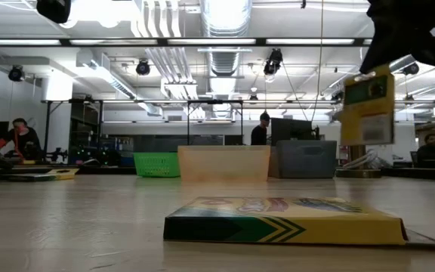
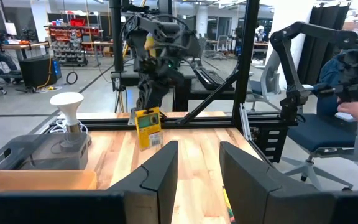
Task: Pick & Place School Supplies
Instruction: Put the yellow crayon box into the black bin
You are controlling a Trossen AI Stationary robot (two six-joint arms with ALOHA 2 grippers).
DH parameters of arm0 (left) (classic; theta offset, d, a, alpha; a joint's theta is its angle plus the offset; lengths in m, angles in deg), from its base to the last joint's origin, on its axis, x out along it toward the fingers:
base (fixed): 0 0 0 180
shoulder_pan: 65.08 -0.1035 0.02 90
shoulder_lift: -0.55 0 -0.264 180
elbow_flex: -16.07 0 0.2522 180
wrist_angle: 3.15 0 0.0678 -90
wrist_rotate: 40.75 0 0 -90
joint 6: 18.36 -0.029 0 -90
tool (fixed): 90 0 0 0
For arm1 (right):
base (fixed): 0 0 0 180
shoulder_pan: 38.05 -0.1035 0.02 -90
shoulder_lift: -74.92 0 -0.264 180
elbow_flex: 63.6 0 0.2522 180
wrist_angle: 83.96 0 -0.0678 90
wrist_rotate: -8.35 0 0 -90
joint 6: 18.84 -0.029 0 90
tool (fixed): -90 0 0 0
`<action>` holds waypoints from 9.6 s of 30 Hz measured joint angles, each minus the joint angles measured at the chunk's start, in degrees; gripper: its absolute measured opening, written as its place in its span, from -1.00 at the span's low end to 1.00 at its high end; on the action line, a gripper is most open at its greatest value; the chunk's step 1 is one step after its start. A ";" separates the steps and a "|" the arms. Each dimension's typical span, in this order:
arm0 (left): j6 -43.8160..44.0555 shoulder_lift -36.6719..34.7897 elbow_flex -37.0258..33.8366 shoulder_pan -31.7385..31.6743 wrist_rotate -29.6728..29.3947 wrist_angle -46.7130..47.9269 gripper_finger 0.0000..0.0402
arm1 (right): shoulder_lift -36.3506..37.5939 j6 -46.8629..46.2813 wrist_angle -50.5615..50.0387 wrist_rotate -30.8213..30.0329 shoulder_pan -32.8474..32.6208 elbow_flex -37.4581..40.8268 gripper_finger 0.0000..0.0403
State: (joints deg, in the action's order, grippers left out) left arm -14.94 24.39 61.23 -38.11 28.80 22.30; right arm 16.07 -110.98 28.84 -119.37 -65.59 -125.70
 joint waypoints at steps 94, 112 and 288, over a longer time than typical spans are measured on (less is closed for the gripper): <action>0.02 0.00 0.00 0.01 -0.01 0.00 -0.38 | -3.02 62.74 49.97 39.05 37.35 -1.73 -0.96; 0.02 0.00 0.00 0.02 0.00 -0.02 -0.38 | -13.54 66.84 58.59 5.05 0.67 -1.36 -0.96; 0.02 0.22 0.02 0.00 -0.02 1.38 -0.38 | -15.47 49.82 27.93 -8.43 -7.44 -8.44 0.61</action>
State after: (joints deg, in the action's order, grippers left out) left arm -14.92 24.61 61.25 -38.12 28.78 23.67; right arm 0.60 -61.16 56.76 -127.80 -73.03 -134.14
